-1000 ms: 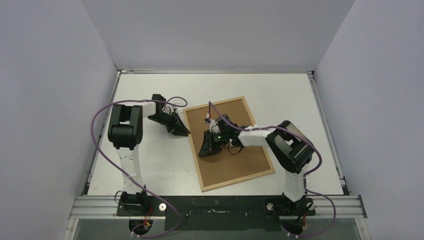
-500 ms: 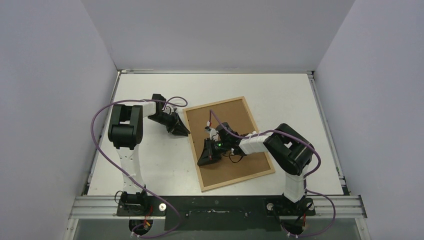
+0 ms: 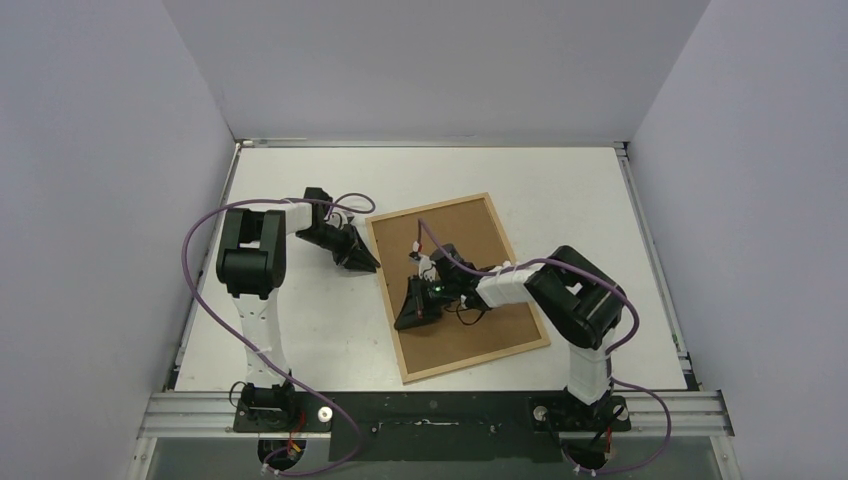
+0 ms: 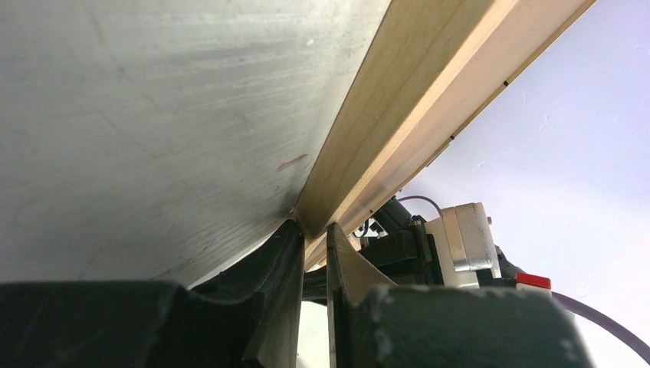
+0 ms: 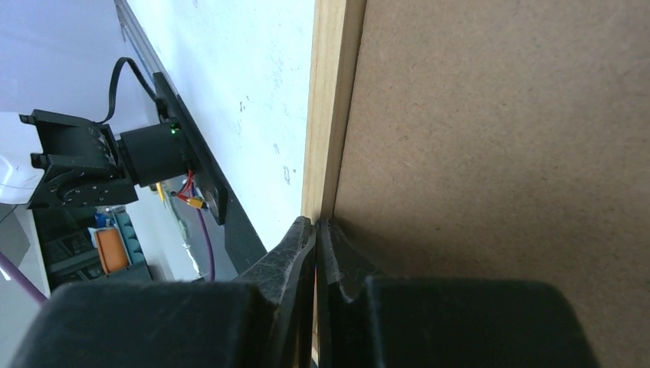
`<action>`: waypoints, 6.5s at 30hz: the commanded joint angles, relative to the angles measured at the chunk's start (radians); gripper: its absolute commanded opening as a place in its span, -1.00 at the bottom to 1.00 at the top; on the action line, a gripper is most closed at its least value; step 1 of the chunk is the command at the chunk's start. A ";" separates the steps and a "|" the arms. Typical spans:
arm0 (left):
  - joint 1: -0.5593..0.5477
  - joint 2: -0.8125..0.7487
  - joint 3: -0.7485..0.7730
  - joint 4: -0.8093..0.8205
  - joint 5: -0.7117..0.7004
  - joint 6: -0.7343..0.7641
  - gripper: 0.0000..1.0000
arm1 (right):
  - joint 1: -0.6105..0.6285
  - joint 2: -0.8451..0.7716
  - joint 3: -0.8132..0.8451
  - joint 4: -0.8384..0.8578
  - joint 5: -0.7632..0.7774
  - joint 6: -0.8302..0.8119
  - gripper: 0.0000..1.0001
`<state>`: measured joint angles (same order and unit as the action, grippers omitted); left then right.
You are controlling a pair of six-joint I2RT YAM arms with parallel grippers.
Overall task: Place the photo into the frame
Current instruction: Adjust the photo frame at the center of the board, then install the photo frame at the center of the board.
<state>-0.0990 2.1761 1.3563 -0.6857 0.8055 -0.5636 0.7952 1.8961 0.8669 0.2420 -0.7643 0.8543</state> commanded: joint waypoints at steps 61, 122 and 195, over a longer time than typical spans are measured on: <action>-0.162 0.183 0.359 0.075 -0.324 0.058 -0.03 | -0.372 -0.516 -0.356 -0.385 0.177 -0.139 0.27; 0.093 -0.585 -0.441 0.045 -0.670 -0.058 -0.50 | 0.087 0.444 0.664 0.227 -0.006 0.240 -0.90; 0.094 -0.461 -0.444 0.056 -0.640 -0.052 -0.69 | 0.089 0.482 0.610 0.234 0.021 0.258 -0.99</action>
<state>0.0036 1.6535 0.9451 -0.6720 0.2058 -0.6209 0.8833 2.3554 1.5043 0.3183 -0.7033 1.0283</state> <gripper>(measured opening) 0.164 0.033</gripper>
